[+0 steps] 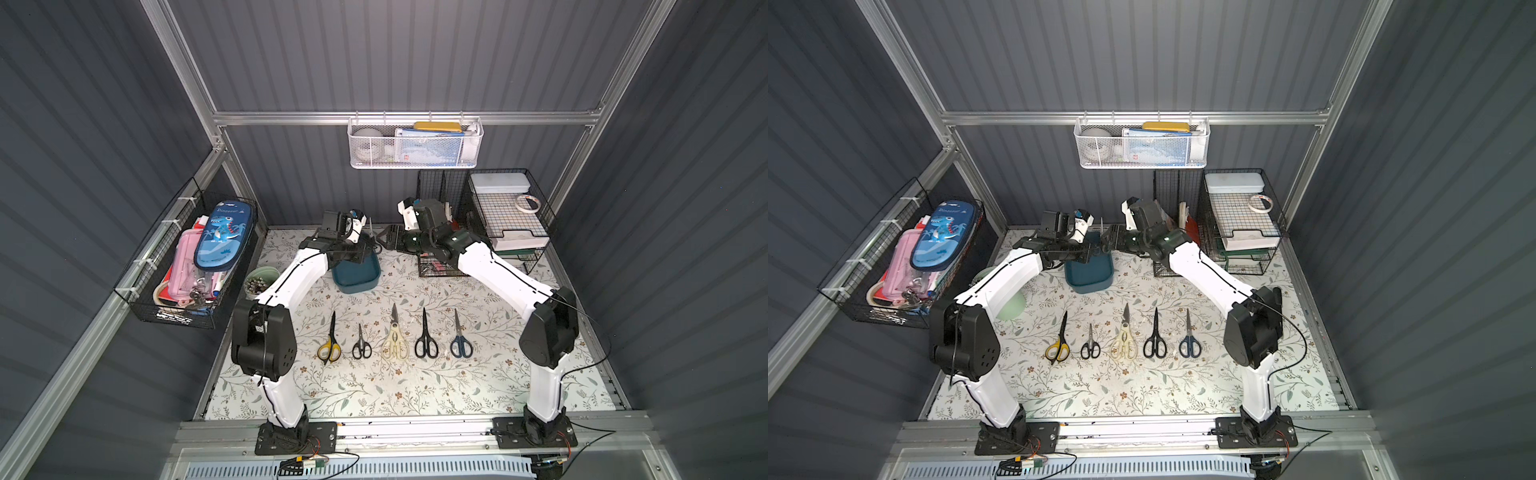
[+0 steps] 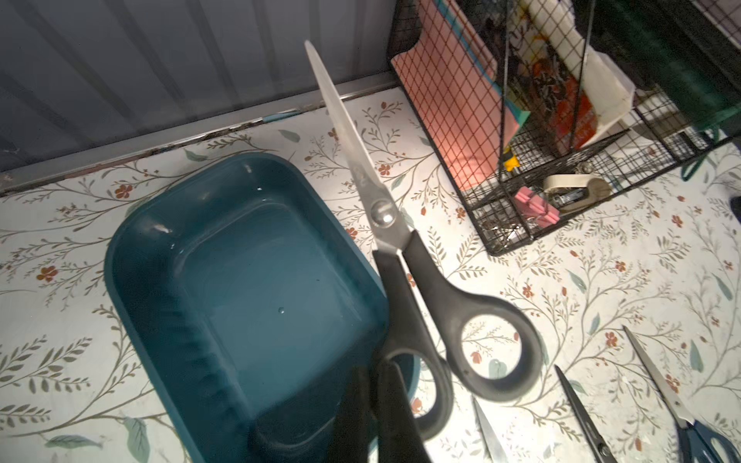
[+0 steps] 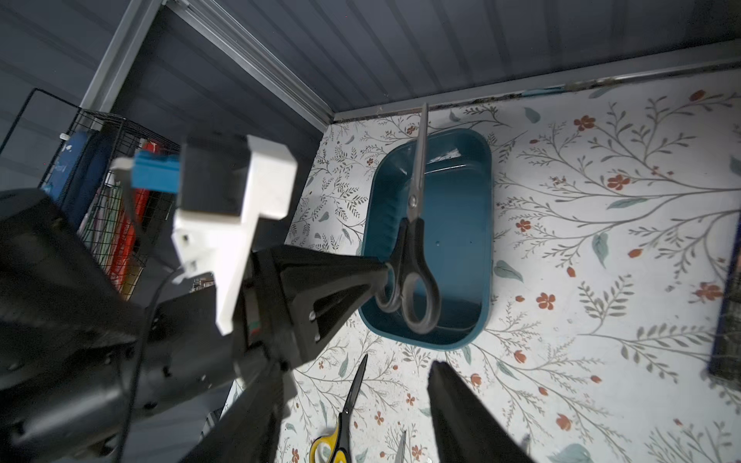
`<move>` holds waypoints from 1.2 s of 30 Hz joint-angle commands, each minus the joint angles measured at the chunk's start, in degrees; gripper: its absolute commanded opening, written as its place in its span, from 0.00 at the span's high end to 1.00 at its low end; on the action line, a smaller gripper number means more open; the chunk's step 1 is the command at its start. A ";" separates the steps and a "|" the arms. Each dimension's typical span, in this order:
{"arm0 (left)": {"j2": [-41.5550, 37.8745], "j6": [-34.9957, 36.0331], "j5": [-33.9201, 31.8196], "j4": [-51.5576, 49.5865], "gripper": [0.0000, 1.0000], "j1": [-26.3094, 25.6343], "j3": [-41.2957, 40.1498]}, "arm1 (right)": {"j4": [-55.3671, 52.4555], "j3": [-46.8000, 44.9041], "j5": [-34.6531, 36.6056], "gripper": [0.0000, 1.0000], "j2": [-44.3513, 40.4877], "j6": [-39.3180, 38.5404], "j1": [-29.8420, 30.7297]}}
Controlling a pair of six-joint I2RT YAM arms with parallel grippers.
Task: Take the scissors out of the storage box
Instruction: Pick up the scissors from the storage box.
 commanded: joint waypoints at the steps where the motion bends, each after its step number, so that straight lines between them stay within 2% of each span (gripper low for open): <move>1: -2.57 0.59 2.20 1.75 1.00 0.04 -1.36 | -4.20 1.91 -2.19 0.39 3.19 -1.33 -0.94; 11: -3.60 0.41 2.87 1.97 1.00 -1.42 -1.84 | -2.31 0.92 -6.69 0.39 4.65 -2.10 -0.43; 14: -3.90 0.17 3.86 2.21 1.00 -1.68 -2.02 | -2.43 0.86 -7.17 0.41 5.17 -1.88 -0.21; 23: -5.44 0.37 5.40 2.49 1.00 -2.08 -2.46 | -0.86 -0.67 -7.22 0.57 5.58 -0.29 -0.38; 28: -6.41 0.89 6.21 2.58 1.00 -2.41 -3.04 | 0.08 -1.61 -7.00 0.62 5.71 0.40 -0.52; 32: -7.13 1.05 6.66 2.79 1.00 -2.52 -3.85 | 0.86 -2.36 -6.61 0.74 6.06 1.17 -0.68; 36: -7.68 0.74 5.39 2.72 1.00 -2.52 -4.42 | 1.64 -3.67 -6.34 0.81 5.89 2.39 -0.90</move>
